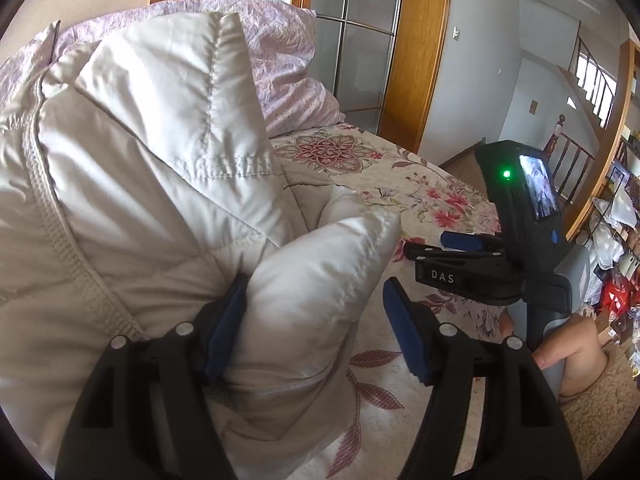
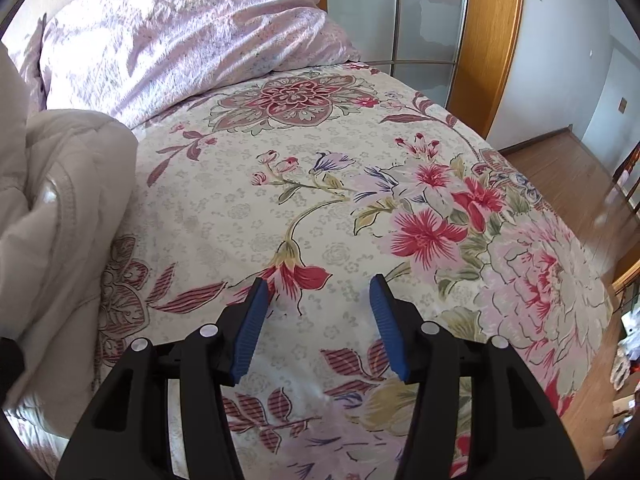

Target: Fold large clothes

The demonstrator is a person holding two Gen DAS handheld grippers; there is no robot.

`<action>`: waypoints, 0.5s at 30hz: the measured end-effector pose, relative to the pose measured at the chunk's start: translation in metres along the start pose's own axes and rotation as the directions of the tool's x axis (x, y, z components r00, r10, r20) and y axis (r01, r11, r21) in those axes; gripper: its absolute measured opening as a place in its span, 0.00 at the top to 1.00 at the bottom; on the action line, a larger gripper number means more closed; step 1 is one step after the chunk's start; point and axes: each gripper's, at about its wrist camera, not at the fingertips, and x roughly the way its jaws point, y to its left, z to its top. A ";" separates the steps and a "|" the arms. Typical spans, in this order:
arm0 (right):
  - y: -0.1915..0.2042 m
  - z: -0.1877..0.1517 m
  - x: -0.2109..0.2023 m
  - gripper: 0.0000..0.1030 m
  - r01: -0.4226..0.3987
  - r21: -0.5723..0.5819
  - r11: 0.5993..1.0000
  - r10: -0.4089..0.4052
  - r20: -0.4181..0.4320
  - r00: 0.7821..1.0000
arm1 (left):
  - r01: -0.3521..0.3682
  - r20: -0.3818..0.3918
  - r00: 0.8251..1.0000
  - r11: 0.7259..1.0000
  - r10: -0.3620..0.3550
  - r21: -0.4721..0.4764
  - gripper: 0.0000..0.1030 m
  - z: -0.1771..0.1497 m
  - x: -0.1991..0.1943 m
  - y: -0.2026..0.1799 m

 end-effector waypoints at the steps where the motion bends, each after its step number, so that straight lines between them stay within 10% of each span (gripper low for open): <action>1: -0.001 0.000 0.000 0.44 0.002 0.003 1.000 -0.002 0.000 1.000 | -0.005 0.005 1.000 1.000 0.005 0.007 0.33 -0.001 -0.002 -0.003; 15: -0.002 0.002 0.002 0.41 0.008 0.006 1.000 -0.008 0.002 1.000 | -0.037 0.090 0.996 0.985 0.022 0.168 0.16 -0.011 -0.036 -0.055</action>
